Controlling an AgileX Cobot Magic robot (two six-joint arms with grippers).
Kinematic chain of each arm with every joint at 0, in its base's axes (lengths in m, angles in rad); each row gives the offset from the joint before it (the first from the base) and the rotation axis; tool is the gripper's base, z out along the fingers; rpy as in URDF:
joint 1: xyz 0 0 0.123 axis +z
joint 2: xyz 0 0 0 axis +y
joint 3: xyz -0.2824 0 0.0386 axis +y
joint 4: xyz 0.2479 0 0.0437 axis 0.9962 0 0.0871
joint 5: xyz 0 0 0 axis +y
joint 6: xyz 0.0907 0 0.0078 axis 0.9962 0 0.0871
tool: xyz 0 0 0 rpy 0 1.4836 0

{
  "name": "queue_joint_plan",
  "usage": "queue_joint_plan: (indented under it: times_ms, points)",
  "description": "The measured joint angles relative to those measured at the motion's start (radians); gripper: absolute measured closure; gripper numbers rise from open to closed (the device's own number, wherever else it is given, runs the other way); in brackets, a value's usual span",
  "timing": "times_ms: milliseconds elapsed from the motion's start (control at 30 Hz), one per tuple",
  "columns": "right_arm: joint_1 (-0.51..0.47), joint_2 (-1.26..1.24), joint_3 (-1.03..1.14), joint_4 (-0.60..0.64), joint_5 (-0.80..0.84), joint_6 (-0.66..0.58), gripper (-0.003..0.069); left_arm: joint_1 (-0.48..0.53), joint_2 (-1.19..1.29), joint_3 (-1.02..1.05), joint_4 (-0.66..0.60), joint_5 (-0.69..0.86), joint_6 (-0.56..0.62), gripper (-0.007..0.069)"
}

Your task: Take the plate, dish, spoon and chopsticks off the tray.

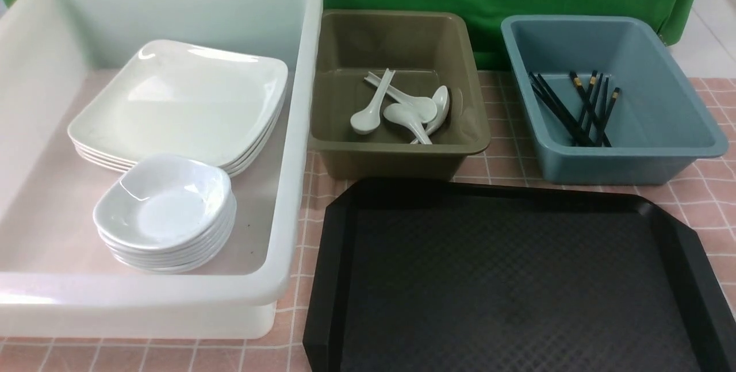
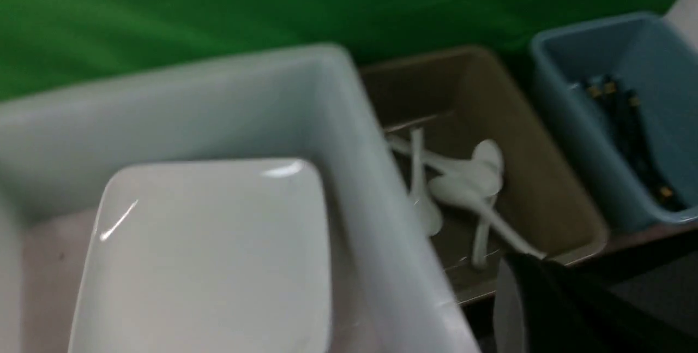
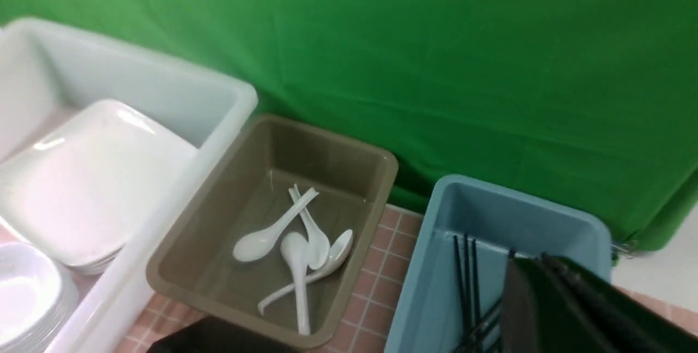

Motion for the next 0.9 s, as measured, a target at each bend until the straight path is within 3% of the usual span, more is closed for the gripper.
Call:
queue_joint_plan:
  times_ms: [133, 367, 400, 500, 600, 733, 900]
  points:
    - [0.0, -0.204, 0.24, -0.006, -0.051, 0.0, 0.0629, -0.047, -0.206, 0.135, -0.012, -0.047, 0.0, 0.0627]
    - [0.0, -0.825, 1.007, -0.008, -0.587, 0.01, 0.0629, -0.056, -0.709, 0.667, -0.002, -0.274, -0.059, 0.0627]
    - [0.0, -0.825, 1.007, -0.008, -0.604, 0.01, 0.0629, -0.056, -0.709, 0.683, -0.002, -0.282, -0.061, 0.0627]
    - [0.0, -1.085, 1.383, -0.008, -0.914, 0.056, 0.0629, -0.056, -0.915, 0.971, -0.014, -0.432, -0.085, 0.0627]
    - [0.0, -1.24, 1.614, -0.008, -1.126, 0.083, 0.0629, -0.056, -1.027, 1.155, -0.021, -0.545, -0.088, 0.0627]
    - [0.0, -1.351, 1.778, -0.008, -1.323, 0.091, 0.0616, -0.056, -1.095, 1.298, -0.068, -0.67, -0.104, 0.0627]
    - [0.0, -1.358, 1.806, -0.008, -1.397, 0.098, 0.0563, -0.056, -1.101, 1.347, -0.087, -0.763, -0.104, 0.0627]
